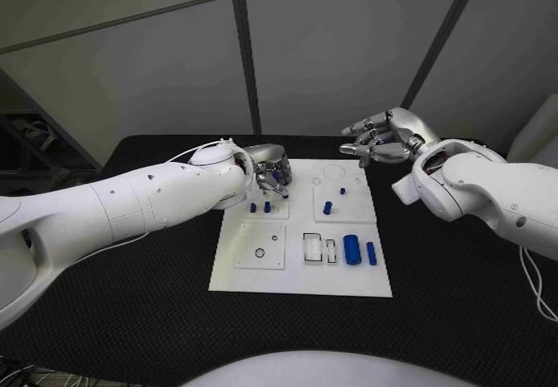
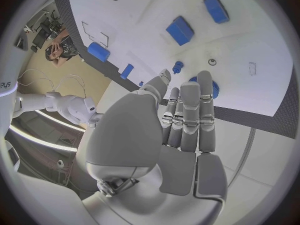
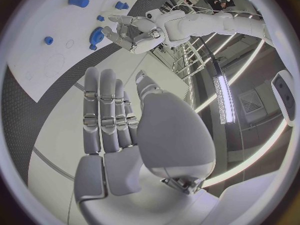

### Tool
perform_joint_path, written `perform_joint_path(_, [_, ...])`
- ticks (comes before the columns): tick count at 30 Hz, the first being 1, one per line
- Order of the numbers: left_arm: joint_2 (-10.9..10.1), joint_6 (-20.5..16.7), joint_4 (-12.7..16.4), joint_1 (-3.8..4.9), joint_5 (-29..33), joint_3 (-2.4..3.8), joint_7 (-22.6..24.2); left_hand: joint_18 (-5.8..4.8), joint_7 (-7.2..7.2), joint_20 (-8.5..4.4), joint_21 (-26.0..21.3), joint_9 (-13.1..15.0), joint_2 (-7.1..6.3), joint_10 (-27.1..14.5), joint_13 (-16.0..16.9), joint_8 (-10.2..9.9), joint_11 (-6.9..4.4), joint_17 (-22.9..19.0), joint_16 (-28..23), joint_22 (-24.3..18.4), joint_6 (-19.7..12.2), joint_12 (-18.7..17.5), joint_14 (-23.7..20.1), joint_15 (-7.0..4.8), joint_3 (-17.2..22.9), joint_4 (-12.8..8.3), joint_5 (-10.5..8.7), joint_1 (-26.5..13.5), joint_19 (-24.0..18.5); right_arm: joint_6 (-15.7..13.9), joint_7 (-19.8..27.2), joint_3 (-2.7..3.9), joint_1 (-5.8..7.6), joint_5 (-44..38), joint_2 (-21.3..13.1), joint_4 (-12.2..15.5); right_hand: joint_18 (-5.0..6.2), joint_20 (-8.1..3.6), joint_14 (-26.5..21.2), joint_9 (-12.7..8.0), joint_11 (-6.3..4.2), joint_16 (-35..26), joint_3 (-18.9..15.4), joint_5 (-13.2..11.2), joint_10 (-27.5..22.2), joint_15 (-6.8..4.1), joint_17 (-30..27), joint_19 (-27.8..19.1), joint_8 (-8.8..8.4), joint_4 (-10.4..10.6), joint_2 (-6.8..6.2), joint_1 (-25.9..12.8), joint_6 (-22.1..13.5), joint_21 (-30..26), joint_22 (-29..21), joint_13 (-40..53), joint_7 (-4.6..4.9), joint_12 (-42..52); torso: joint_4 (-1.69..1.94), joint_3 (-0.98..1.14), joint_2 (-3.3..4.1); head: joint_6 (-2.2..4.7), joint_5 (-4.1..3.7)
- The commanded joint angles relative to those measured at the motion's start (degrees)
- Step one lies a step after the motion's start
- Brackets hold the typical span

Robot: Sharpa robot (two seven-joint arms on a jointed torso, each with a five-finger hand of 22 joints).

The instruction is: Assemble the parts on the task board

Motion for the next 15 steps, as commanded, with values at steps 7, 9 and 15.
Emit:
perform_joint_path(7, [0.9,0.7,-1.5,-0.19,-6.2,-0.16,1.8,-0.81,-0.11,0.17,2.2,-1.6,0.39,0.7,-2.1,0.1,0.04,6.3,7.6,2.0,1.1,0.7,1.2,-0.13,0.7,-1.1,0.06,-0.6,0.3,0.1,0.4,0.04,0.10,0.3,0.0,0.2,0.23,0.10,0.3,-0.1,0.14,-0.3,0.1,0.2,0.2,0.07,0.1,0.4,-0.07,0.2,-0.05,-0.4,0.1,-0.2,-0.1,-0.1,0.02,0.3,-0.01,0.03,0.03,0.01,-0.04])
perform_joint_path(9, [1.1,1.3,-1.7,-0.23,-6.3,-0.18,1.8,-0.82,-0.16,0.11,3.0,-1.9,0.58,1.0,-2.6,0.2,-0.07,8.0,9.5,2.8,1.4,0.9,1.6,-0.14,1.0,-1.2,0.10,-0.7,0.5,0.1,0.4,0.04,0.10,0.3,0.0,0.2,0.23,0.10,0.3,-0.1,0.14,-0.3,0.1,0.2,0.2,0.07,0.1,0.4,-0.07,0.2,-0.05,-0.4,0.1,-0.2,-0.1,-0.1,0.02,0.3,0.05,0.05,-0.01,-0.07,-0.03])
perform_joint_path(15, [1.5,2.1,-2.1,-0.40,-6.3,-0.44,2.0,-1.86,-0.37,-0.07,9.1,-2.5,0.92,1.8,-3.5,0.2,-0.31,12.4,14.3,9.0,2.3,1.3,3.1,-0.39,2.0,-1.7,0.43,-0.8,3.7,0.1,0.4,0.04,0.10,0.3,0.1,0.3,0.23,0.10,0.3,-0.1,0.14,-0.3,0.1,0.2,0.2,0.07,0.1,0.4,-0.07,0.2,-0.05,-0.4,0.1,-0.2,-0.1,-0.1,0.02,0.3,0.14,0.02,0.00,-0.36,0.07])
